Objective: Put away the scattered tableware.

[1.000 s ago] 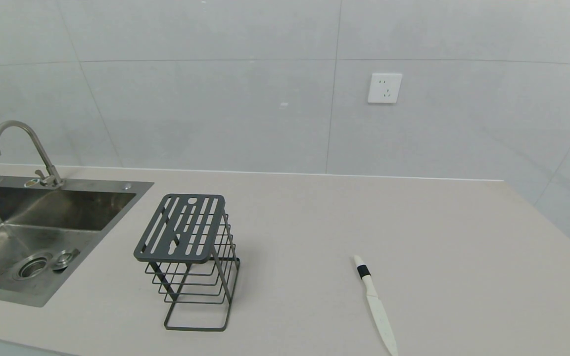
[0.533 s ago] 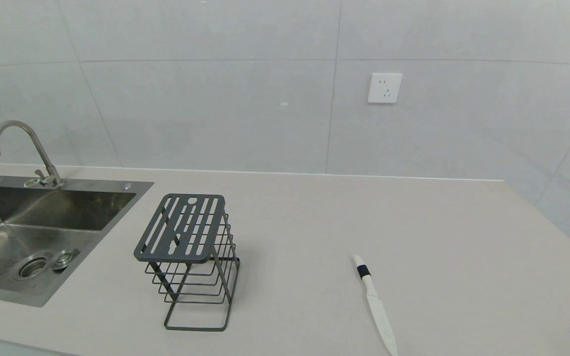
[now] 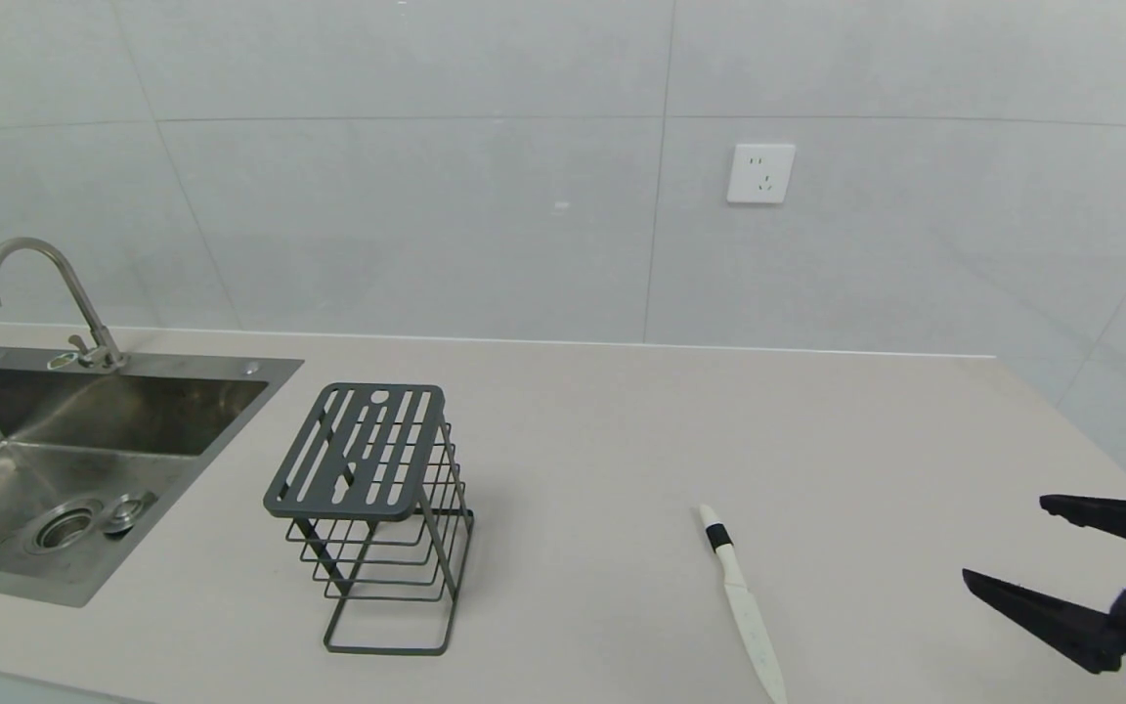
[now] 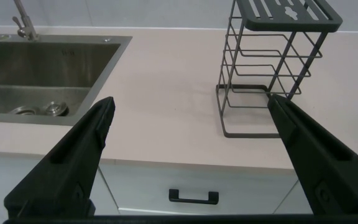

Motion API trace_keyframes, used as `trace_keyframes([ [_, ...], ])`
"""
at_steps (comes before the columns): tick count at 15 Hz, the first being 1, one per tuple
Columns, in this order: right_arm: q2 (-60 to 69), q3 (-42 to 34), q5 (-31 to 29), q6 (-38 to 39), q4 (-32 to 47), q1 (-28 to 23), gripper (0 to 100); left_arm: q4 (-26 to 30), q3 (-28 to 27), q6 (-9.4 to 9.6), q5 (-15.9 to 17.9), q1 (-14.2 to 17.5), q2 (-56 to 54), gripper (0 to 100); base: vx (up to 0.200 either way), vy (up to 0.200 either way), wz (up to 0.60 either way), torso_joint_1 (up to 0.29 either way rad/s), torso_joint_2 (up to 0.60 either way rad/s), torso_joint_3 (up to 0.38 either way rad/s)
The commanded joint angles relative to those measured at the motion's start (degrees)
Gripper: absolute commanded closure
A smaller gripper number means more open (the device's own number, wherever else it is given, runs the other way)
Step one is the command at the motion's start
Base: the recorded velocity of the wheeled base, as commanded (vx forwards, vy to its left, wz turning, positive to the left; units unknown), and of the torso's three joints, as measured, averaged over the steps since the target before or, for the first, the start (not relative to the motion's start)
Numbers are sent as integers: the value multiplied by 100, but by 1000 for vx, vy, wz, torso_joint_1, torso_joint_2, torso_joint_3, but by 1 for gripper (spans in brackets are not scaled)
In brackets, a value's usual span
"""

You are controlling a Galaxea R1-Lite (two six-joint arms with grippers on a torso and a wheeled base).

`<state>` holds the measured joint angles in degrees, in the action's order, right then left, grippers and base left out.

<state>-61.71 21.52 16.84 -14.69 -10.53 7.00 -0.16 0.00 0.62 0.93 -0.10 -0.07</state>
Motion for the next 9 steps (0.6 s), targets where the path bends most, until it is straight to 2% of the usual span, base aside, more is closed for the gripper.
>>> trace_keyframes([
  [1,-922,301,-5,-25,-10,74,0,-2,0,8,4,1,7,0,0,0,0,0,0,0],
  [7,-2451,828,-22,203,-45,979,0,-2,0,-18,4,1,7,0,0,0,0,0,0,0],
  [9,-2759,968,-172,748,-89,1436,0,-2,0,-18,4,1,7,0,0,0,0,0,0,0],
])
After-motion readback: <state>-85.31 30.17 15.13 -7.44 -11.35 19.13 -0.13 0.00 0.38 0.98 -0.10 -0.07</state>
